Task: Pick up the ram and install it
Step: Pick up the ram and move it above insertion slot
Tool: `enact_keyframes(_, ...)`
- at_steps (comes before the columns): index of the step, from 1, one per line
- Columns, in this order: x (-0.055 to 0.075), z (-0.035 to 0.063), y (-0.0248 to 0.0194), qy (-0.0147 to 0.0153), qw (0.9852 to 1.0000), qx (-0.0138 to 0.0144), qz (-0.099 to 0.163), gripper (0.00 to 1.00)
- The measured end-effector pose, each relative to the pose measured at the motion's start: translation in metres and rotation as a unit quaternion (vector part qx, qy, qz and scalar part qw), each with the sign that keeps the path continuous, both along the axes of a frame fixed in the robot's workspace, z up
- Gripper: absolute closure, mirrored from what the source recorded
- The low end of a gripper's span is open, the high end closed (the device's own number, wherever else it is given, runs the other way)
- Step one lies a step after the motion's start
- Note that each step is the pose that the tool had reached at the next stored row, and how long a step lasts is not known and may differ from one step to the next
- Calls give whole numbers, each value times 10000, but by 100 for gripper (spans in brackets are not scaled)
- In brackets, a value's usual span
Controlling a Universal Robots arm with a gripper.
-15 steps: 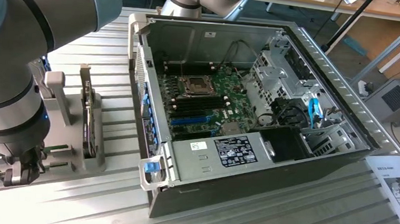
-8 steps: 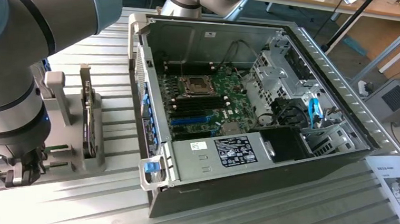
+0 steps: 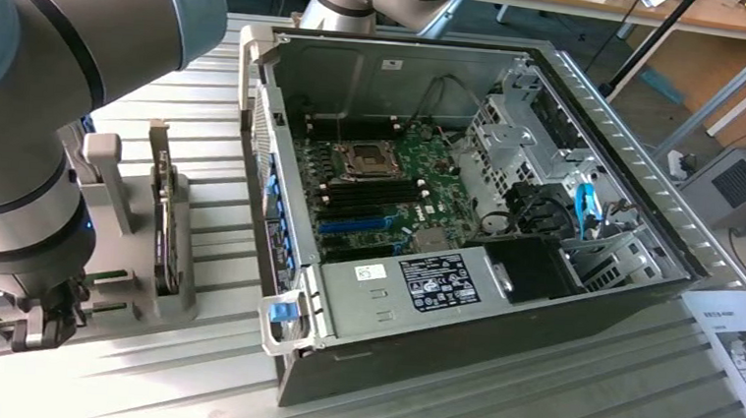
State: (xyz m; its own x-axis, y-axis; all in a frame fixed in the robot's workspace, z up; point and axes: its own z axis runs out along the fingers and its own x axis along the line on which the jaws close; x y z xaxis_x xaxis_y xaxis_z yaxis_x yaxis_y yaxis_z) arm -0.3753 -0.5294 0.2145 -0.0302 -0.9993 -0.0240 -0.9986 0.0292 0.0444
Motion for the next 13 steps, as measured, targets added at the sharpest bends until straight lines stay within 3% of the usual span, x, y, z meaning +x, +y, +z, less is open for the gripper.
enact_keyframes(13, -3, -30, 0, 0, 10000, -1, 0, 69)
